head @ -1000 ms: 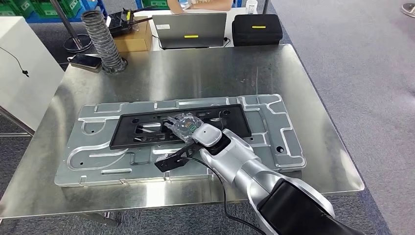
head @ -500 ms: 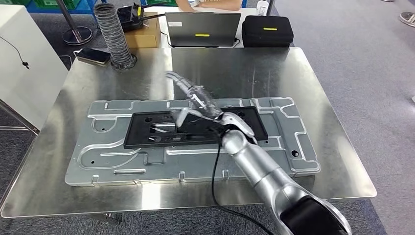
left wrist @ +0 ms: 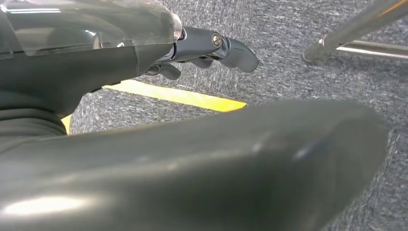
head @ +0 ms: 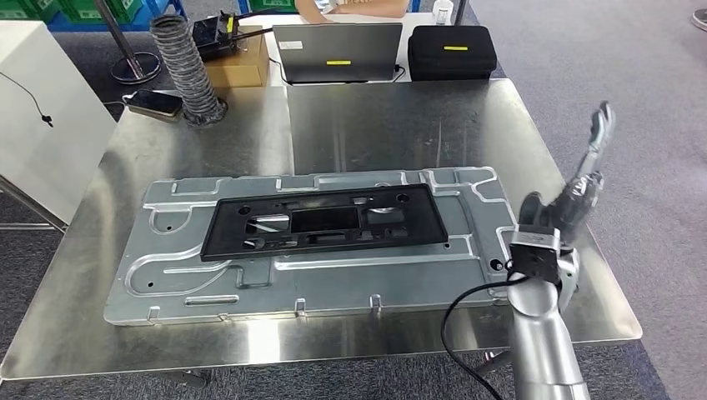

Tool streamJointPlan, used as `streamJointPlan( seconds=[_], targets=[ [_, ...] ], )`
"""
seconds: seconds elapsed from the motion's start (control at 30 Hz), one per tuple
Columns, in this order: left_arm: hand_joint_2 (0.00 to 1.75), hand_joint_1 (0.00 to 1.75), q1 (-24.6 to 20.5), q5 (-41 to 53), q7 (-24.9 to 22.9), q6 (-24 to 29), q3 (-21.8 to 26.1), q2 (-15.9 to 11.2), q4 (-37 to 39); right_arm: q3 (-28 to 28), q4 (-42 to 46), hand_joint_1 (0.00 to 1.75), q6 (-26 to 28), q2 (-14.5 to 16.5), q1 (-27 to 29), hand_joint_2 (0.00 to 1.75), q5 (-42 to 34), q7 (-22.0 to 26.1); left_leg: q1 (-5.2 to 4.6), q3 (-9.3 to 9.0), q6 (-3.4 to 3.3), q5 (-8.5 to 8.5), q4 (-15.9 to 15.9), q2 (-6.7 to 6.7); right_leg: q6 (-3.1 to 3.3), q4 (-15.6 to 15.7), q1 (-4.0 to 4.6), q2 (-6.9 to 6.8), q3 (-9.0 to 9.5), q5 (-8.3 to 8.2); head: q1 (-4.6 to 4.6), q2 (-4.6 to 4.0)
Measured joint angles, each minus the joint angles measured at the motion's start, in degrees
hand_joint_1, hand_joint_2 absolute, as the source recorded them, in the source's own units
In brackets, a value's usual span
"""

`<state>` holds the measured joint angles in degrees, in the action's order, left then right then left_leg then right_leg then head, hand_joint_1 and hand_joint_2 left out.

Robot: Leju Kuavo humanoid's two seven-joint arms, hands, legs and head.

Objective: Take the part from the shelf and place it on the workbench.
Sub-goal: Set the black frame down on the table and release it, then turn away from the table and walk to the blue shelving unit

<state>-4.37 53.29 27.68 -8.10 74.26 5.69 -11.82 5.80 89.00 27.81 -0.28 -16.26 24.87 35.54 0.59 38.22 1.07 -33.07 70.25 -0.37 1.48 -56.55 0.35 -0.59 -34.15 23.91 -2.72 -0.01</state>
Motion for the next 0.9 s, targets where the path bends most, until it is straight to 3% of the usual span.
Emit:
streamJointPlan(
  seconds=[0.03,0.07,0.1,0.17,0.23,0.33,0.4,0.5,0.53,0.57,0.6,0.67,0.73,0.83,0.9],
  targets=[
    [0.00,0.00,0.0,-0.1,-0.1,0.0,0.2,0.0,0.0,2.0,0.5,0.00,0.4,0.0,2.0,0.00,-0.2,0.2,0.12,0.60,0.16,-0.77,2.1,0.01,0.00,-0.1,-0.02,-0.06,-0.05,0.00,0.01,0.00],
    [0.00,0.00,0.0,-0.2,-0.1,0.1,0.5,0.0,0.0,4.2,0.7,0.00,0.6,0.0,4.1,0.00,-0.6,0.7,0.22,0.29,0.29,-0.48,2.4,0.03,-0.03,-0.2,-0.07,-0.15,-0.14,0.00,0.01,0.00],
    [0.00,0.00,0.1,-0.3,-0.2,0.1,0.7,0.0,0.0,6.5,0.6,0.00,0.8,0.1,6.0,0.00,-1.1,1.6,0.29,-0.97,0.37,0.75,0.5,0.04,-0.09,-0.4,-0.16,-0.22,-0.28,0.00,0.01,0.01],
    [0.00,0.00,0.1,-0.4,-0.2,0.1,1.0,0.0,0.0,10.4,0.3,0.00,1.0,0.2,8.3,0.00,-1.5,2.9,0.40,-5.04,0.39,3.85,-6.7,-0.01,-0.43,-1.0,-0.29,-0.13,-0.81,-0.06,0.01,0.01],
    [0.00,0.00,-0.1,-0.4,-0.3,0.1,1.1,-0.1,0.0,12.5,0.3,0.00,1.0,0.2,9.1,0.00,-1.1,3.0,0.30,-7.22,-0.08,5.13,-11.4,-0.07,-1.08,-1.6,-0.24,0.26,-1.60,-0.36,0.01,0.01],
    [0.00,0.00,-0.2,-0.4,-0.3,0.1,1.2,0.0,0.0,14.2,0.4,0.00,0.9,0.3,10.2,0.00,-0.4,2.7,0.11,-6.84,-1.33,5.85,-12.2,0.00,-2.23,-1.7,-0.37,0.53,-2.27,-0.93,0.00,0.01],
    [0.00,0.00,-0.3,-0.4,-0.3,0.1,1.3,0.0,0.0,15.3,0.4,0.00,1.1,0.3,10.8,0.00,0.7,1.6,0.19,-6.47,-2.23,6.74,-12.6,0.17,-2.85,-3.4,-0.62,0.58,-2.99,1.20,0.01,0.01],
    [0.00,0.00,-0.3,-0.2,-0.1,0.1,1.4,-0.1,0.0,17.4,-0.6,0.00,2.2,0.3,12.9,0.00,2.1,-0.2,0.20,-5.38,-2.79,7.68,-12.7,0.24,-3.55,-13.4,-0.95,0.60,-5.98,8.22,0.01,0.01],
    [0.00,0.00,-0.2,-0.1,0.1,0.1,1.4,-0.1,0.0,18.5,-1.7,0.00,2.6,0.3,14.0,0.00,2.0,-0.1,0.18,-4.97,-2.77,7.90,-12.7,0.21,-3.72,-16.1,-1.07,0.60,-6.49,9.48,0.01,0.01],
    [0.00,0.00,0.0,0.1,0.4,0.0,1.4,-0.1,0.0,19.8,-3.1,0.00,2.8,0.3,14.9,0.00,2.0,0.2,0.17,-4.58,-2.70,8.10,-12.6,0.19,-3.83,-17.0,-1.19,0.59,-6.06,9.62,0.01,0.01],
    [0.00,0.00,0.1,0.2,0.7,-0.2,1.4,-0.1,0.0,21.3,-4.7,0.00,2.9,0.3,15.7,0.00,2.3,0.6,0.18,-4.21,-2.59,8.26,-12.4,0.17,-3.89,-15.4,-1.30,0.58,-4.53,8.68,0.01,0.01],
    [0.00,0.00,0.2,0.5,1.3,-0.5,1.4,-0.2,0.0,24.7,-8.0,0.00,2.4,0.4,16.7,0.00,3.7,1.5,0.17,-3.58,-2.27,8.47,-12.0,0.18,-3.80,-7.5,-1.46,0.58,0.72,6.07,0.01,0.00],
    [0.00,0.00,0.1,0.7,1.6,-0.7,1.4,-0.2,0.0,28.3,-11.2,0.00,1.5,0.5,17.2,0.00,5.6,2.1,0.11,-3.21,-1.66,8.84,-11.9,0.23,-3.27,-1.8,-1.18,0.67,3.98,4.91,0.00,-0.01],
    [0.00,0.00,0.1,1.0,1.7,-1.0,1.4,-0.2,0.0,32.9,-16.4,0.00,0.9,0.7,17.5,0.00,9.0,2.0,0.18,-3.09,-0.42,9.67,-12.2,0.17,-2.16,-0.8,-0.81,0.67,3.90,4.29,0.01,-0.01],
    [0.00,0.00,0.2,1.2,1.7,-1.0,1.4,-0.2,0.0,36.0,-21.0,0.00,1.0,0.6,17.2,0.00,11.7,2.2,0.18,-2.61,0.12,8.13,-11.1,0.14,-1.25,-0.4,-0.96,0.42,3.56,3.45,0.01,-0.01]
  ],
)
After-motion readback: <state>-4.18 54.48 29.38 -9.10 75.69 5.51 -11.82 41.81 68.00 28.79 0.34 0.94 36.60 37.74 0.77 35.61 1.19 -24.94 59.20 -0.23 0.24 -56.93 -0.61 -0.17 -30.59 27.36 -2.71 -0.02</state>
